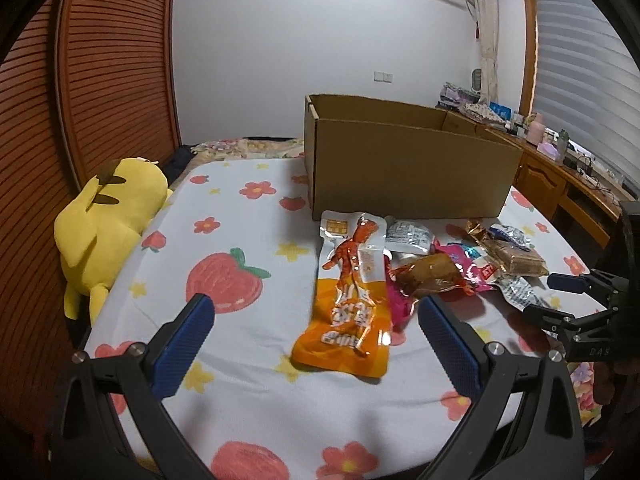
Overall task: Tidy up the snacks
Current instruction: 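Grasp the orange chicken-feet pouch with the left tool while the right tool grasps the white pouch, then lift the orange pouch with the left tool while the right tool lifts the white pouch over the box, then lower both pouches into the box and open both tools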
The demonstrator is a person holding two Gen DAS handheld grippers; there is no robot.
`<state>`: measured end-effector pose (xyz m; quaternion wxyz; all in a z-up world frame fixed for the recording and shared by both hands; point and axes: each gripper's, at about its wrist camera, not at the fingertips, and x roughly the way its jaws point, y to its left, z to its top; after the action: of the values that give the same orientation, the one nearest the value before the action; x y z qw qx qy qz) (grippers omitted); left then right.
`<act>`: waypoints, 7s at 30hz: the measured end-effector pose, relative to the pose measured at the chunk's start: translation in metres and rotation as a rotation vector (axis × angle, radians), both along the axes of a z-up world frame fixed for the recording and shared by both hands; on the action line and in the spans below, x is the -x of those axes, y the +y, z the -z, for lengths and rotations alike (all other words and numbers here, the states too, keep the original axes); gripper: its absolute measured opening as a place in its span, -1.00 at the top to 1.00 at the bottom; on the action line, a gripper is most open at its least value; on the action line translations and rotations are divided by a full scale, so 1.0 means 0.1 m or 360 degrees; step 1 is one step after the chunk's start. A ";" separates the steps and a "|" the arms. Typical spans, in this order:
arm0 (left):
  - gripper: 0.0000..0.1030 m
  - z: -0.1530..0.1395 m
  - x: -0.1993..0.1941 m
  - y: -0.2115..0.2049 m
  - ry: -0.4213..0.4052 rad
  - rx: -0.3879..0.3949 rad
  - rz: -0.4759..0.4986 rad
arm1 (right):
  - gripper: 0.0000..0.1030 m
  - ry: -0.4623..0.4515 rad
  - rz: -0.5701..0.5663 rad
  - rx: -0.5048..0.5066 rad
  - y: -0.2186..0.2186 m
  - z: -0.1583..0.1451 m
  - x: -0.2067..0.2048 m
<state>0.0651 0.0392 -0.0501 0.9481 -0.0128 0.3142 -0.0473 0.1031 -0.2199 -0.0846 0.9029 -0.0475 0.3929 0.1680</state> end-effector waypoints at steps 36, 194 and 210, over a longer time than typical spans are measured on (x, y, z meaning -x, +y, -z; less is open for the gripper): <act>-0.72 0.34 -0.96 -0.19 0.0514 0.0049 0.0280 | -0.17 0.0183 -0.0206 0.0192 0.14 0.12 -0.16; -0.05 -0.93 -2.57 -0.78 0.0132 0.0004 0.0317 | 0.03 -0.0214 0.0152 0.0180 0.29 -1.18 -2.25; -0.28 -0.90 -2.59 -0.80 0.0129 -0.0015 0.0309 | 0.13 -0.0045 0.0126 0.0167 0.28 -0.85 -2.30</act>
<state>0.3243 -0.0406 0.0400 0.9256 0.0201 0.3523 -0.1370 0.3335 -0.1921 0.0007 0.9106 -0.0816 0.3898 0.1107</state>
